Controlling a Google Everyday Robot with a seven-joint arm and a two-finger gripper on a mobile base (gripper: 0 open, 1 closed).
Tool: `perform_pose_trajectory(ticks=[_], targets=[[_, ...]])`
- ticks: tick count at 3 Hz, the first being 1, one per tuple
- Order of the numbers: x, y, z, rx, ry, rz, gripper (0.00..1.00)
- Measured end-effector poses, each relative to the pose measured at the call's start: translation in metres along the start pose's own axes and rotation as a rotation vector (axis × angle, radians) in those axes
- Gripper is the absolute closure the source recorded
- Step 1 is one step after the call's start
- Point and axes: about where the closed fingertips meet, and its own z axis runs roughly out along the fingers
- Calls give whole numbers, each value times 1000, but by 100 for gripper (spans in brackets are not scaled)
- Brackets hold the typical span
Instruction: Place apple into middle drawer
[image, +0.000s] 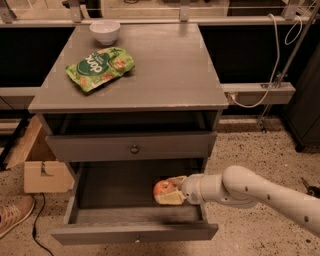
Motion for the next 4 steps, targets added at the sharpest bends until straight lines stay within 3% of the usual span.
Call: perform_pose_trajectory(ticks=[1,3,4], targets=[[1,-2,4,10,-3,-2,100],[19,-47,28,149,5,-55,100],[27,-67,46,186,8,-54,82]])
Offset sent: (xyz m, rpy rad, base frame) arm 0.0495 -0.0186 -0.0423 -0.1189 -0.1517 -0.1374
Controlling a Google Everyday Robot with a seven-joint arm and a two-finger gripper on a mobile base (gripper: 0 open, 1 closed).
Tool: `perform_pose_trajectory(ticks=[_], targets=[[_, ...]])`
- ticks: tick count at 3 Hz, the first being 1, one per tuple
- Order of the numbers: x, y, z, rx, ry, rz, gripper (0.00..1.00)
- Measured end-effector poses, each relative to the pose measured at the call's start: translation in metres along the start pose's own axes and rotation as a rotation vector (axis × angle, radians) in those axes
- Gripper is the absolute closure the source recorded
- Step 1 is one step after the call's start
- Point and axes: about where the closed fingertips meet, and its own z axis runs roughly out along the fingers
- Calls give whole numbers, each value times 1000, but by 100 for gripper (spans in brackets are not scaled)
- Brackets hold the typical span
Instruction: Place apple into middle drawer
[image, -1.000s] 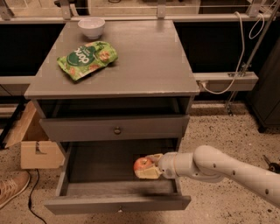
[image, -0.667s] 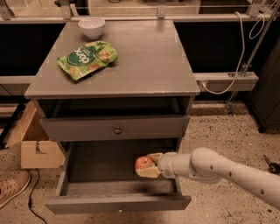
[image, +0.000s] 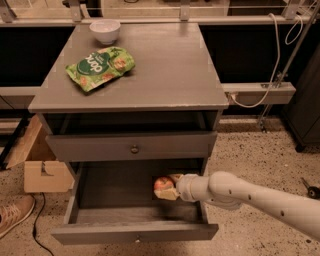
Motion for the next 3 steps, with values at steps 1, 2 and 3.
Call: perform_pose_trajectory(ticks=[1,2,3], targets=[[13,-8,22,-8,8,24,59],[26,-10,42,-31,29,48,36],[32,-11,54,-45,45,56,12]])
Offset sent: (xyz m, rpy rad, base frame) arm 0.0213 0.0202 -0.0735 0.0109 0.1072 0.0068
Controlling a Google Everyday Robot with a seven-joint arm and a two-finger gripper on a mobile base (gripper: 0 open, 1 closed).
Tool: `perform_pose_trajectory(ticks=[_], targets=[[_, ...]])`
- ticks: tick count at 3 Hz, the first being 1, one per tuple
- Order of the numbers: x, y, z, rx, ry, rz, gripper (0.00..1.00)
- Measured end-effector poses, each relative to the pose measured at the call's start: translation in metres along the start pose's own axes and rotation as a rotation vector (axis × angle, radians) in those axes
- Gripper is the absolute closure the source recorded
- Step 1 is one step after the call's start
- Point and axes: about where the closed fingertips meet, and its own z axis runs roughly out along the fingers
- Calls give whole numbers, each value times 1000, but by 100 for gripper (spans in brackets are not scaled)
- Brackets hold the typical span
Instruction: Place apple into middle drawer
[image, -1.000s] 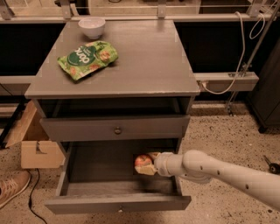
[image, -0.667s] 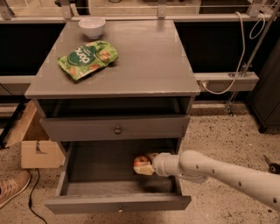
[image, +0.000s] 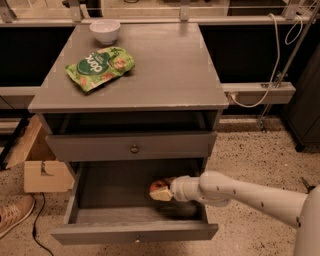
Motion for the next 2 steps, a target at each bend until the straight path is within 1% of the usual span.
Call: perform_pose_trajectory(ticks=[1,2], targets=[[2,-2,-1,9,7,3,0],[1,-5,-20,50,-4,9,0]])
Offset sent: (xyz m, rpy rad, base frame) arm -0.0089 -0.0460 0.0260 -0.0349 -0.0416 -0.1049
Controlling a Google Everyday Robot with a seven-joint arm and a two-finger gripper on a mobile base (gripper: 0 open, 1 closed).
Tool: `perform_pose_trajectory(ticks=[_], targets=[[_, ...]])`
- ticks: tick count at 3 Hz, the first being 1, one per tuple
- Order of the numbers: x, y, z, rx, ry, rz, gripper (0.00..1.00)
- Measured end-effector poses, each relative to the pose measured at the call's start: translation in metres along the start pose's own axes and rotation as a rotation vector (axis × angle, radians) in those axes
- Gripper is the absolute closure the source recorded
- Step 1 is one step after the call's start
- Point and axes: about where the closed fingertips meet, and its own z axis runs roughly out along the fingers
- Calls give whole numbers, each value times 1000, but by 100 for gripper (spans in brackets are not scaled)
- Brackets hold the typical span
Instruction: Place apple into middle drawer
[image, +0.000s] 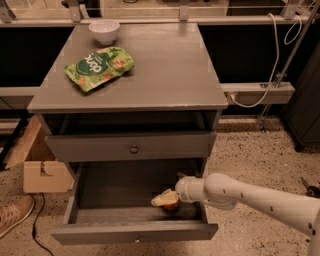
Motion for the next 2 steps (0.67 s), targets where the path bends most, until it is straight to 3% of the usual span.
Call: perform_pose_trajectory(ticks=[2], targets=[[-8,-4,-110,172,-109,6,0]])
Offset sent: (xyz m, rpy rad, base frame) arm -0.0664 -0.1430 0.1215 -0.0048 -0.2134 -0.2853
